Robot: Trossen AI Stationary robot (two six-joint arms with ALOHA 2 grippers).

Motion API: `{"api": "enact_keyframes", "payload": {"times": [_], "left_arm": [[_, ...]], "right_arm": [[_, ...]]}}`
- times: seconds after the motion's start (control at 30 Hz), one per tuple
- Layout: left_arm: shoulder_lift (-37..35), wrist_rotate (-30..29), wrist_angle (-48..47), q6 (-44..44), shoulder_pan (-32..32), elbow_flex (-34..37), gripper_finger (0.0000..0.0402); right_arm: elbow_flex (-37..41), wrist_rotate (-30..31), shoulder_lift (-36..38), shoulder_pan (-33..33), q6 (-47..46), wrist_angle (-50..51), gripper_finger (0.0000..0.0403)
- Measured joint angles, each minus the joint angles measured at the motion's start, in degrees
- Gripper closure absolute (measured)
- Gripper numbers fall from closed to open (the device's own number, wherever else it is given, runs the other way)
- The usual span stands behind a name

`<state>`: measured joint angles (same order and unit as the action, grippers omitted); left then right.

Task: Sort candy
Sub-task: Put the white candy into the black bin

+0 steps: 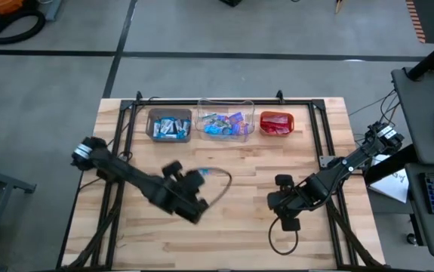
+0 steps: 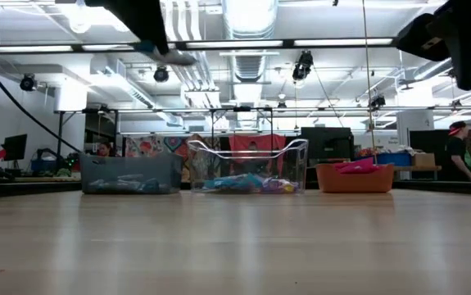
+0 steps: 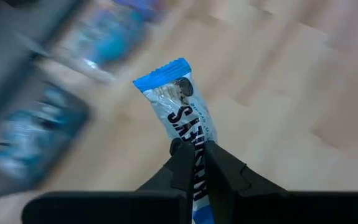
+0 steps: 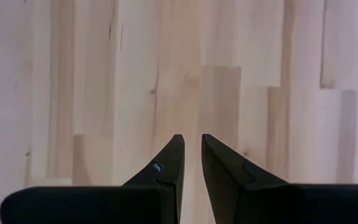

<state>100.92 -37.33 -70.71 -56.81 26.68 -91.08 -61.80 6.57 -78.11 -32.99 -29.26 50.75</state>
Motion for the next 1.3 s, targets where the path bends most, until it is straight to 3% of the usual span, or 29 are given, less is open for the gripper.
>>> {"api": "enact_keyframes", "payload": {"times": [0.2, 0.4, 0.6, 0.83, 1.03, 1.3], "left_arm": [[-7.32, -4.82, -4.31, 6.76, -7.88, 3.48, 0.0392], [-15.43, -4.46, 3.63, 16.15, -21.8, 17.12, 0.0392], [-23.38, 8.23, 25.24, 30.39, -40.06, 33.7, 0.0395], [-24.2, 21.05, 38.9, 40.52, -58.43, 41.3, 0.0401], [-22.65, 24.43, 41.59, 42.92, -62.2, 42.29, 0.0393], [-22.66, 24.44, 41.53, 44.05, -62.08, 42.29, 0.0323]], "right_arm": [[0.0, 3.77, 0.01, 0.0, 3.31, -3.71, 0.0355], [0.0, 8.48, 0.02, 0.0, 5.39, -7.4, 0.0355], [0.0, 10.23, 0.02, 0.02, 6.81, -11.04, 0.0355], [0.0, 10.4, 0.02, 0.02, 6.74, -13.13, 0.0355], [0.0, 10.45, 0.02, 0.02, 6.29, -14.29, 0.0355], [0.0, 10.87, 0.02, 0.02, 7.05, -14.31, 0.0355]]}}
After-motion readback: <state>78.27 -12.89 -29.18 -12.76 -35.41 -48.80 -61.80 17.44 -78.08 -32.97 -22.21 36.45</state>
